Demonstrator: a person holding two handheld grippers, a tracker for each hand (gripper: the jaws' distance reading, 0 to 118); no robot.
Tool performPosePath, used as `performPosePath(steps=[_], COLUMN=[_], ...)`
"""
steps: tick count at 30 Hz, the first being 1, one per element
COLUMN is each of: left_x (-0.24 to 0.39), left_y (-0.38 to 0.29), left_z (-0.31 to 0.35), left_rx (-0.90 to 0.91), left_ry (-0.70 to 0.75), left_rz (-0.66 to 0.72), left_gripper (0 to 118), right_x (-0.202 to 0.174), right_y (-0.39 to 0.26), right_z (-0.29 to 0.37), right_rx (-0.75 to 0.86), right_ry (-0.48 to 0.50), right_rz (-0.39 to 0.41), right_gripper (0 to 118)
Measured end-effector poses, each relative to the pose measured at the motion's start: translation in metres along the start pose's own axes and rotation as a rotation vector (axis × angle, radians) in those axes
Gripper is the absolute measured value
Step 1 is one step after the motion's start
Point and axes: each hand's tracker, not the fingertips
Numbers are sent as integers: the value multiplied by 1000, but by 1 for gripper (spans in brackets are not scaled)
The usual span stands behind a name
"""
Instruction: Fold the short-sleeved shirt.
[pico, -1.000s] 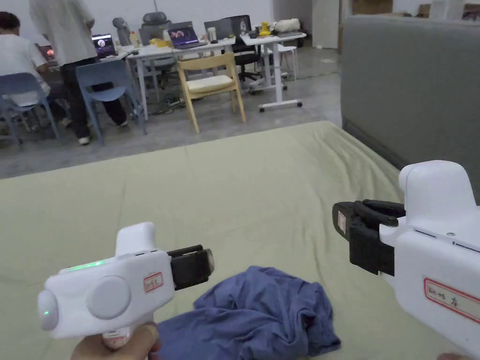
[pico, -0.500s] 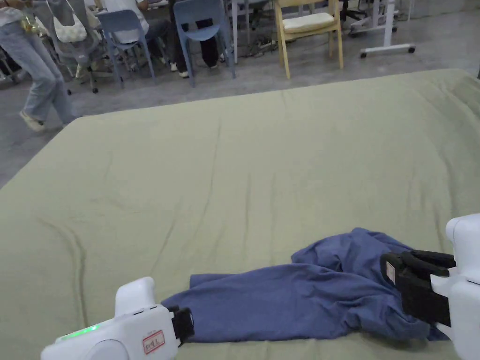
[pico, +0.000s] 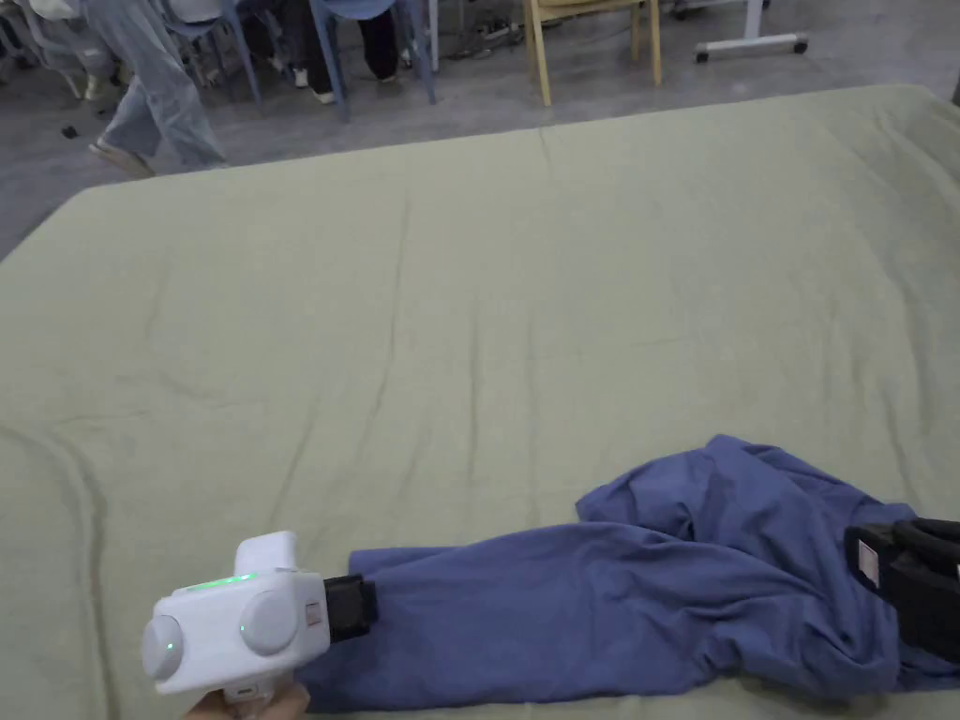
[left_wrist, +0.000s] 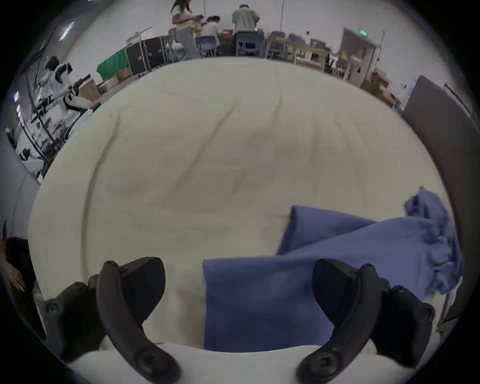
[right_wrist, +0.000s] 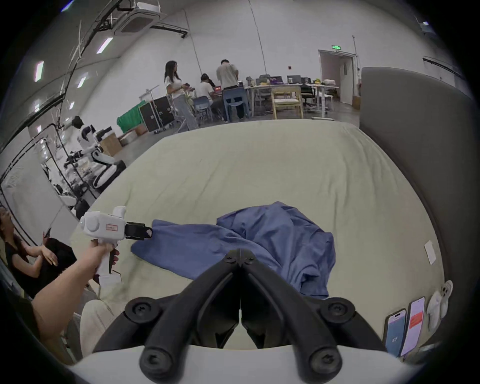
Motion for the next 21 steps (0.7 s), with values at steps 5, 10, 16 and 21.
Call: performPosePath(steps=[5,10,16,21], left_x=[0,30,25,14], left_y=[-5,-16,-22,-16], left_z=[43,99,140,157], left_rx=[159,216,260,292], left_ry=[-68,-101,-131,-144], left_rz=[-8,-105,-30,19], left_gripper=[0,0,0,0], right_x=[19,49,68,66], right_y=[1,18,15,3], right_z=[-30,-77,-163,-174], right_rx=[-87,-130,-260,-422], right_ry=[-139,-129,-179,-182], right_rz=[25,-8,-28,-24], right_gripper=[2,4,112,45])
